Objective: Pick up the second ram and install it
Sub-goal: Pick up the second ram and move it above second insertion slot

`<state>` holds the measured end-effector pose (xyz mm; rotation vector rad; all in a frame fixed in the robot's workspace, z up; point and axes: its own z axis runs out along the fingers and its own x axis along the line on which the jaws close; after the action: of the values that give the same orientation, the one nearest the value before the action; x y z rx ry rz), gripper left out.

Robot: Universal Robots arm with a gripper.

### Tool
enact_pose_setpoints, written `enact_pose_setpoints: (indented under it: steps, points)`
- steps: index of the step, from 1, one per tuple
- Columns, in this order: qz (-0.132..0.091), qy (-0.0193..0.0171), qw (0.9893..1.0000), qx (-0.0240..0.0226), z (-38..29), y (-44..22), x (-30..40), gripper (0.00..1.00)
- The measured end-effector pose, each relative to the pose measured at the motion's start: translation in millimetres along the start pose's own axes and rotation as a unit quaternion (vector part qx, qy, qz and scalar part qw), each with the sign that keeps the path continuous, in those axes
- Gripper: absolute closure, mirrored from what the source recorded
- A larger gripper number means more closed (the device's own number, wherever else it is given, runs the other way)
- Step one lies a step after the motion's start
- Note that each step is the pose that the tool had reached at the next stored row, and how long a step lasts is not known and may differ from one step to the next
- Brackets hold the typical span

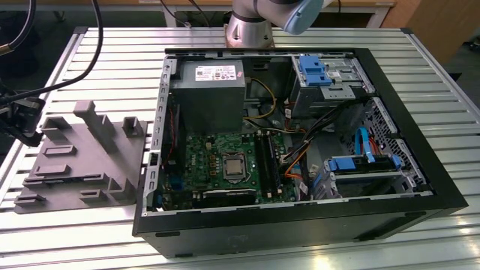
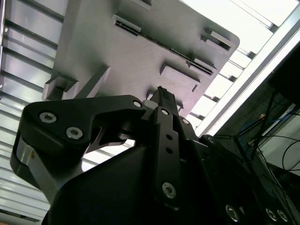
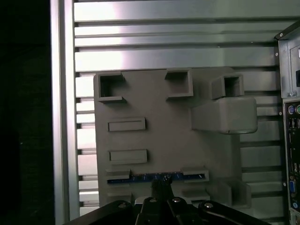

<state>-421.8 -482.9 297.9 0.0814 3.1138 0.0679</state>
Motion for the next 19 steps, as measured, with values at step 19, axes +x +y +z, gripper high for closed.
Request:
enact_pose_setpoints:
  steps: [19]
  points:
    - [-0.098,0.0043,0.9952,-0.0025,0.4,0.0,0.0,0.89]
